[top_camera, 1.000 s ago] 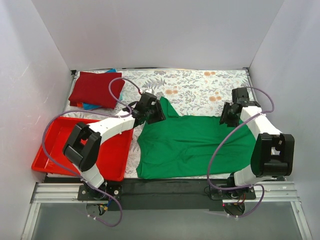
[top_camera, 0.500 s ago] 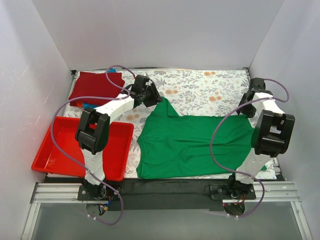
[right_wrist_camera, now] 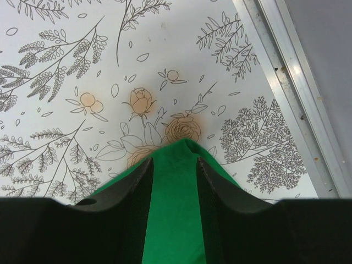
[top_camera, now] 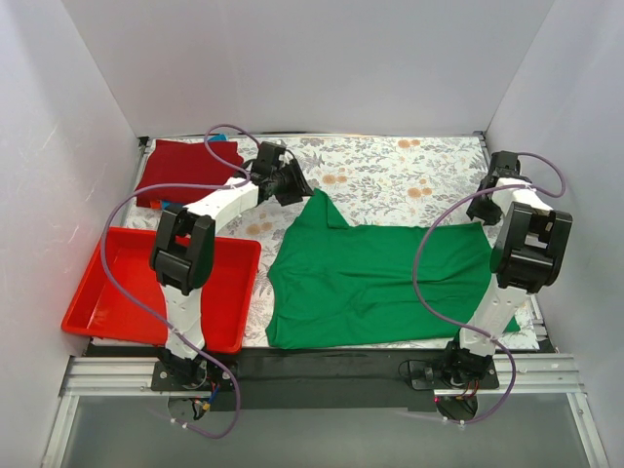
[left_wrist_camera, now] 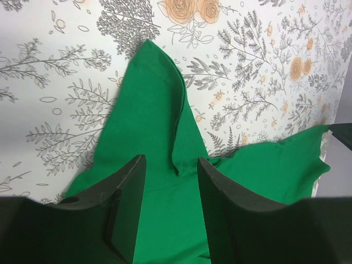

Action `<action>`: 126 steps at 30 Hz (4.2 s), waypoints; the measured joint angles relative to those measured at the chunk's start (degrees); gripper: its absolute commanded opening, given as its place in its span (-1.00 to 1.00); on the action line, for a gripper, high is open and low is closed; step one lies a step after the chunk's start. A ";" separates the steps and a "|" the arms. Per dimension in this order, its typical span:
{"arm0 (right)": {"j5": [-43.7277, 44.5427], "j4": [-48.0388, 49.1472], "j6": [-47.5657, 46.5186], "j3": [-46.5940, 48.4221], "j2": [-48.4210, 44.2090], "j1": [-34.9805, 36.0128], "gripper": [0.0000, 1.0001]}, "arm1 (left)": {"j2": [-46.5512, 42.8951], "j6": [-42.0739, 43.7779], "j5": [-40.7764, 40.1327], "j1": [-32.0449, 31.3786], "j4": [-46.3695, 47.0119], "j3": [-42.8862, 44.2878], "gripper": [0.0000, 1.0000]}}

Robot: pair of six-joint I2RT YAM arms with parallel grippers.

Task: Fold and stack the t-shirts
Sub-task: Fold the tshirt

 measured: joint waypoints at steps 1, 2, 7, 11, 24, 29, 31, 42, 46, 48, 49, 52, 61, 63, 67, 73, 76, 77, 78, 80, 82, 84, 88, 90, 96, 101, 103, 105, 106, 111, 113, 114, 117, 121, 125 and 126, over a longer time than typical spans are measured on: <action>0.09 0.17 0.00 -0.11 0.20 0.02 -0.14 | 0.00 0.22 0.00 0.24 -0.13 0.07 -0.18; 0.24 0.55 0.00 -0.31 0.31 0.04 -0.14 | 0.00 0.31 0.00 0.48 -0.28 0.11 -0.18; 0.42 2.12 -0.04 -1.16 0.52 0.04 -0.18 | 0.00 1.16 0.04 1.36 -0.96 0.26 -0.18; 0.37 3.45 -0.15 -1.16 1.03 0.04 -0.21 | 0.00 1.99 0.04 1.77 -1.11 0.31 -0.18; -0.55 6.60 -1.33 -1.20 3.65 -0.81 -0.64 | 5.09 4.55 0.28 1.92 -2.05 8.72 -0.23; -1.14 8.04 -1.31 -1.92 3.56 -0.79 -0.80 | 10.80 5.46 0.17 1.92 -2.27 13.90 -0.24; -1.16 8.55 -1.29 -2.29 3.43 -0.79 -0.81 | 13.05 5.75 0.15 1.92 -2.49 15.72 -0.25; -1.40 9.99 -1.29 -3.50 2.82 -0.81 -0.82 | 21.77 6.54 -0.04 1.86 -3.67 24.37 -0.25; -1.66 10.05 -1.31 -3.56 2.80 -0.81 -0.82 | 23.41 6.86 -0.57 1.57 -3.89 25.44 -0.25; -1.99 10.16 -1.31 -3.65 2.75 -0.81 -0.83 | 24.09 6.93 -0.72 1.46 -4.22 25.90 -0.25; -2.12 10.19 -1.31 -3.67 2.73 -0.81 -0.83 | 24.30 7.02 -0.70 1.42 -4.22 26.36 -0.25; -2.25 10.23 -1.31 -3.69 2.73 -0.85 -0.83 | 25.11 7.19 -0.81 1.14 -4.11 27.71 -0.25; -2.34 10.25 -1.31 -3.72 2.73 -0.87 -0.83 | 25.86 7.85 -1.03 -0.24 -3.61 28.09 -0.59; -2.40 10.25 -1.31 -3.72 2.73 -0.87 -0.85 | 25.92 8.13 -1.11 -0.48 -3.74 27.98 -0.69; -2.62 10.25 -1.29 -3.72 2.73 -0.94 -0.97 | 25.97 8.26 -1.09 -0.61 -4.00 27.96 -1.00; -3.02 10.12 -1.09 -3.72 2.58 -1.07 -0.97 | 25.99 8.04 -1.05 -0.66 -4.02 27.93 -1.00; -3.74 9.44 -0.42 -3.89 2.16 -1.07 -0.97 | 25.99 7.65 -1.07 -0.57 -4.04 28.15 -1.00; -3.98 9.07 -0.07 -4.20 1.79 -1.01 -0.97 | 25.99 7.37 -1.07 -0.42 -4.04 28.35 -1.00; -4.22 8.39 0.28 -4.59 1.33 -0.87 -0.97 | 25.99 7.02 -1.07 -0.33 -4.00 28.59 -1.00; -4.66 6.51 0.96 -4.85 0.28 -0.50 -0.97 | 25.99 6.23 -1.01 0.02 -4.00 29.64 -1.00; -4.85 5.31 1.60 -4.61 -0.74 0.13 -0.97 | 25.99 5.46 -0.66 0.59 -3.91 30.91 -1.00; -4.90 3.93 1.97 -3.48 -1.27 0.76 -0.97 | 25.99 4.76 0.09 1.51 -3.76 32.57 -1.00; -4.83 1.29 2.64 1.88 -1.29 1.81 -0.97 | 26.08 4.24 2.27 3.87 -2.67 36.13 -1.00; -4.83 -0.33 3.06 6.05 -0.81 2.08 -0.97 | 26.16 4.24 3.85 5.09 -1.57 37.94 -1.00; -5.03 -3.26 3.21 19.43 4.48 2.12 -0.97 | 26.16 4.13 8.76 8.61 2.91 40.30 -1.00; -5.53 -5.03 3.17 23.87 8.00 2.12 -0.97 | 26.27 3.23 12.70 10.27 5.84 40.83 -1.00; -5.92 -6.34 3.15 23.85 7.96 2.12 -0.97 | 25.77 2.89 13.60 10.64 7.28 39.58 -1.00; -6.43 -6.71 3.13 23.56 7.56 2.12 -0.97 | 23.58 2.47 13.97 10.78 8.50 35.06 -1.00; -6.67 -6.73 3.10 23.04 7.06 2.12 -0.97 | 22.05 2.23 14.12 10.78 8.57 32.04 -1.00; -7.67 -7.19 2.69 17.16 1.60 2.64 -0.97 | 11.39 1.64 14.62 10.75 10.16 14.73 -1.00; -7.87 -7.04 2.38 14.29 -1.38 2.80 -0.97 | 6.34 1.42 14.99 10.71 10.62 8.72 -1.00; -7.87 -7.28 2.25 13.00 -2.86 2.89 -0.97 | 3.65 1.25 15.08 10.67 11.02 5.97 -1.00; -7.85 -7.23 1.77 9.68 -6.95 3.21 -0.97 | -4.35 0.55 15.04 10.64 12.00 -0.79 -1.00; -7.80 -7.06 1.53 5.57 -10.99 3.34 -0.97 | -15.10 -0.98 15.19 10.64 13.38 -8.87 -1.00; -7.58 -7.10 1.31 1.92 -13.09 3.34 -0.97 | -23.21 -2.05 15.50 10.40 14.71 -16.41 -1.00; -7.56 -7.13 1.22 1.09 -13.46 3.34 -0.97 | -24.70 -2.19 15.50 10.29 14.84 -18.34 -1.00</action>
